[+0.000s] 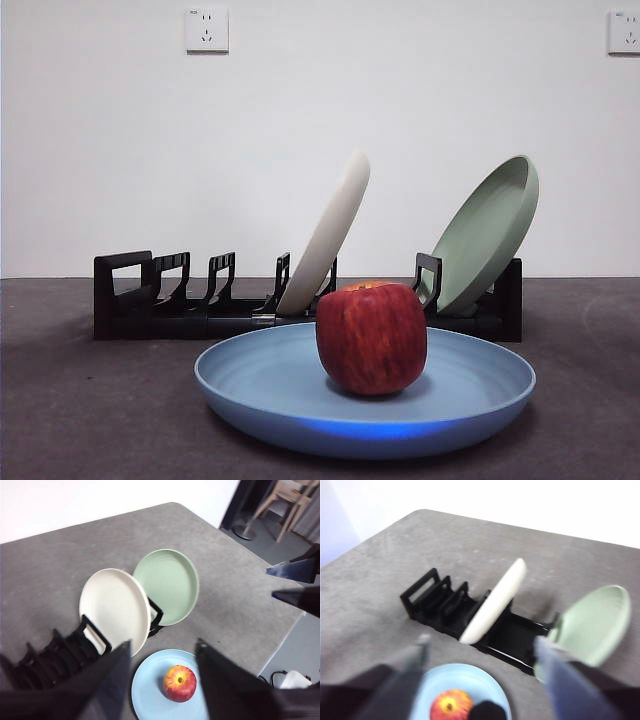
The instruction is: Take the blue plate from the plate rack,put the plate on the table,take the apple from the table,put the apple in the plate
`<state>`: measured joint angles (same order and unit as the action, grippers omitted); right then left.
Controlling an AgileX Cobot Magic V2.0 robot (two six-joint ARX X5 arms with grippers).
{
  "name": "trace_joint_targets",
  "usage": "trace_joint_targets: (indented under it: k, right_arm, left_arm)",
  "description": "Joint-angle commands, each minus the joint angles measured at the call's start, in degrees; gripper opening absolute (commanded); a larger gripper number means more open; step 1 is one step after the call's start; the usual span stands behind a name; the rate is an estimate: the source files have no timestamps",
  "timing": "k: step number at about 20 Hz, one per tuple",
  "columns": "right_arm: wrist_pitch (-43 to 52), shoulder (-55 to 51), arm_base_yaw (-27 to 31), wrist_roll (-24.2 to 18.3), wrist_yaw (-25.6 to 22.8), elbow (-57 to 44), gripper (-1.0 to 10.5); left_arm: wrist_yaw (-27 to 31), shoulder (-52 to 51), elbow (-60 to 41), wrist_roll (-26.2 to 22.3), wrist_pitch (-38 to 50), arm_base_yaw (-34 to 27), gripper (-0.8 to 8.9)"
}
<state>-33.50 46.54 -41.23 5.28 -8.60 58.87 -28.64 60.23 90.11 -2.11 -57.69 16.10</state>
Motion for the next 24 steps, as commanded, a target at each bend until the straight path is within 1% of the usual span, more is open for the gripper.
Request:
trace_joint_targets:
  k: [1,2,4,8,12,16,18,20,22,24]
  right_arm:
    - [-1.8,-0.7,0.0,0.5,-0.9,-0.1,-0.1]
    - [-2.8,-0.8,0.0,0.8,-0.9,-0.1,-0.1]
    - [-4.1,-0.7,0.0,1.3,-0.8,-0.1,-0.1]
    - [-4.6,-0.7,0.0,1.5,-0.6,-1.9,-0.1]
    - [-3.5,-0.7,0.0,3.6,-0.6,-6.4,-0.1]
    - [2.4,-1.4,0.0,5.3,-0.6,-13.7,-0.1]
    - [8.5,-1.6,0.0,8.3,-0.7,-19.6,-0.1]
    - [13.4,-1.6,0.0,8.8,-1.0,-24.2,-0.1]
    - [15.7,-1.2,0.0,8.5,-1.1,-26.1,-0.1]
    - [15.3,-0.7,0.0,9.1,-2.3,-26.1,0.0]
  left_arm:
    - [3.9,0.1,-0.7,-1.2,1.5,2.6,-0.09]
    - [8.3,0.1,-1.4,-1.2,2.1,4.2,-0.09]
    - [11.8,0.0,-3.1,-1.1,3.2,6.2,-0.09]
    - [15.5,-1.1,-10.3,-0.4,8.2,9.2,-0.09]
    - [18.6,-4.1,-20.9,2.3,16.5,10.6,-0.09]
    - [22.2,-8.5,-31.8,5.0,26.3,11.3,-0.09]
    - [25.7,-12.0,-39.3,5.2,31.8,11.3,-0.09]
    - [27.3,-15.1,-44.8,5.2,35.8,11.3,-0.09]
    - [27.1,-17.0,-48.0,5.3,39.1,11.3,-0.09]
    - [26.9,-17.0,-48.1,5.9,38.8,11.3,-0.08]
